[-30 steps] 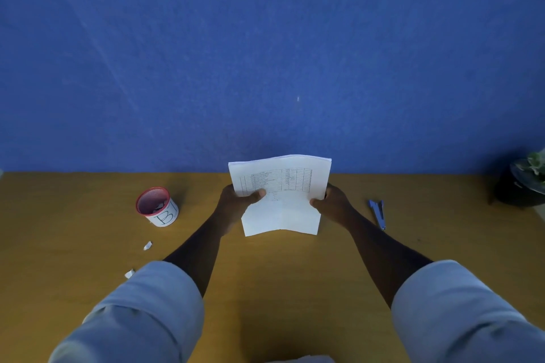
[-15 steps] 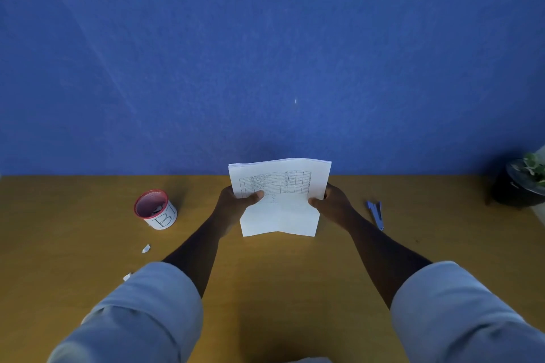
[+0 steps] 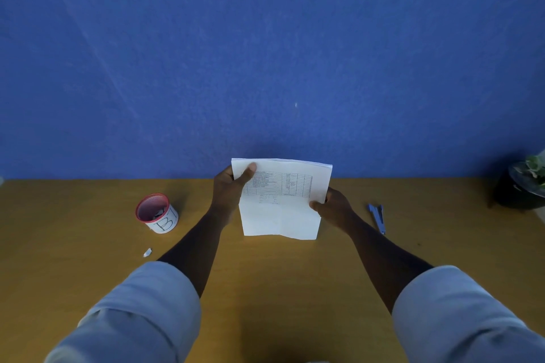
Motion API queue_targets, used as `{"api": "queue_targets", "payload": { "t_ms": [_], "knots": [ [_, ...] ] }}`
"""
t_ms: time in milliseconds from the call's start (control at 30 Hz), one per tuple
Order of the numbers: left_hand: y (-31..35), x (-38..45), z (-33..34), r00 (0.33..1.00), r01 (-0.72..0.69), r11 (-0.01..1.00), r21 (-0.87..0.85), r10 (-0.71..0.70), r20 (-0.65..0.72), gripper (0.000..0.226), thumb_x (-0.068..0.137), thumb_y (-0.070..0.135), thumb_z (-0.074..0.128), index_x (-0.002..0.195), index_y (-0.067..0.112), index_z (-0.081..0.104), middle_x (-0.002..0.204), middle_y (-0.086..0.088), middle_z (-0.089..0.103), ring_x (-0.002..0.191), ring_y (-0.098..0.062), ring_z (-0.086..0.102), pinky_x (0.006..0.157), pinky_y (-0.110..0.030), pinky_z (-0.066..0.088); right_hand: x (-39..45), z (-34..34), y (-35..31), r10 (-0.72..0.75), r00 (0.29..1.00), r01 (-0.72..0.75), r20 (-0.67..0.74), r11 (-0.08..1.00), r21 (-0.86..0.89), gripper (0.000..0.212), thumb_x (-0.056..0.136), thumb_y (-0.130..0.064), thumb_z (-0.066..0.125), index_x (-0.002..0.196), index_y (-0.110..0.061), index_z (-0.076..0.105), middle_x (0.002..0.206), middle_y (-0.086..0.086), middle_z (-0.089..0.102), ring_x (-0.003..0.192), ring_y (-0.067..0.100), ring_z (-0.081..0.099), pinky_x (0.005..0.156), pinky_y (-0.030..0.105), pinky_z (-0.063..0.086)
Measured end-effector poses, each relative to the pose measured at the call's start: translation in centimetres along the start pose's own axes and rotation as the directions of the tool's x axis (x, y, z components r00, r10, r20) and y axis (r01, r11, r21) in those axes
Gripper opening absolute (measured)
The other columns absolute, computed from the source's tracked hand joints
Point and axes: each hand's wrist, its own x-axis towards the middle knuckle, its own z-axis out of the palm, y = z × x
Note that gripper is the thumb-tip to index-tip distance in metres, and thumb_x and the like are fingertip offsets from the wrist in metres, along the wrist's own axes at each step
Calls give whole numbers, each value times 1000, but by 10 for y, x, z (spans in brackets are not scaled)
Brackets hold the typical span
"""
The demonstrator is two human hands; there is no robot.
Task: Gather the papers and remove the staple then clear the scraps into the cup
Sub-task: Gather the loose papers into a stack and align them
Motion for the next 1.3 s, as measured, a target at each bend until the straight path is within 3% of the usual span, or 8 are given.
{"api": "queue_targets", "payload": {
  "t_ms": [200, 333, 467, 567, 733, 867, 1067, 1300],
  "knots": [
    [3, 6, -3, 998, -37, 999, -11, 36, -46, 28, 97, 32, 60, 110, 8, 69, 100, 2, 74, 91, -12, 70, 68, -24, 52, 2, 0, 0, -5, 1000, 5, -2, 1000, -20, 41, 89, -14, 63, 129, -13, 52, 128, 7, 60, 90, 16, 55, 64, 16, 44],
    [10, 9, -3, 997, -71, 997, -27, 70, -31, 21, 99, 31, 58, 111, 19, 70, 98, 9, 73, 91, -10, 70, 68, -20, 52, 2, -1, 0, -4, 1000, 3, -14, 1000, -30, 41, 88, -16, 64, 128, -14, 53, 129, 6, 60, 89, 14, 55, 60, 12, 42],
    [15, 11, -1, 996, -63, 998, -20, 62, -56, 14, 98, 35, 58, 99, 35, 73, 95, 18, 73, 90, -4, 69, 72, -23, 51, 1, -1, -1, -4, 1000, 4, -12, 1000, -8, 43, 88, -16, 64, 129, -15, 53, 132, 5, 60, 108, 24, 60, 82, 23, 46],
    [16, 13, 2, 994, -70, 997, -30, 67, -83, 16, 98, 34, 58, 99, 37, 74, 98, 19, 74, 93, -2, 70, 72, -20, 52, 0, -3, -1, -8, 1000, 8, 14, 1000, 8, 44, 88, -17, 65, 131, -15, 52, 132, 4, 59, 107, 25, 61, 85, 29, 47],
    [21, 16, 2, 995, -70, 997, 29, 72, -69, 23, 100, 33, 55, 115, 25, 70, 97, 23, 72, 91, 0, 68, 68, -12, 52, -4, -8, -2, 7, 997, -10, 74, 999, 36, 40, 85, -18, 68, 124, -21, 57, 114, -7, 62, 89, 8, 60, 70, 20, 50],
    [19, 18, 0, 999, -39, 993, 111, 38, 12, 24, 96, 37, 62, 105, 18, 72, 92, 13, 75, 83, -5, 71, 61, -12, 50, -8, -12, -3, 60, 992, -74, 110, 988, 134, 29, 82, -20, 73, 104, -30, 57, 92, -19, 61, 79, 3, 61, 48, 11, 48],
    [9, 12, 1, 987, 36, 992, 117, -54, 148, 32, 94, 32, 66, 121, 16, 68, 112, 9, 74, 99, -9, 72, 71, -16, 57, -8, -15, -4, 99, 981, -140, 167, 957, 255, 22, 81, -14, 75, 90, -30, 62, 92, -17, 65, 85, 6, 64, 54, 17, 53],
    [1, 13, 4, 973, 75, 982, 173, -109, 202, 22, 95, 31, 64, 115, 24, 68, 109, 15, 73, 95, -7, 72, 68, -16, 57, -9, -17, 3, 182, 945, -262, 270, 918, 298, 32, 80, -4, 75, 102, -22, 59, 101, -5, 66, 87, 14, 66, 56, 22, 56]
  ]
}}
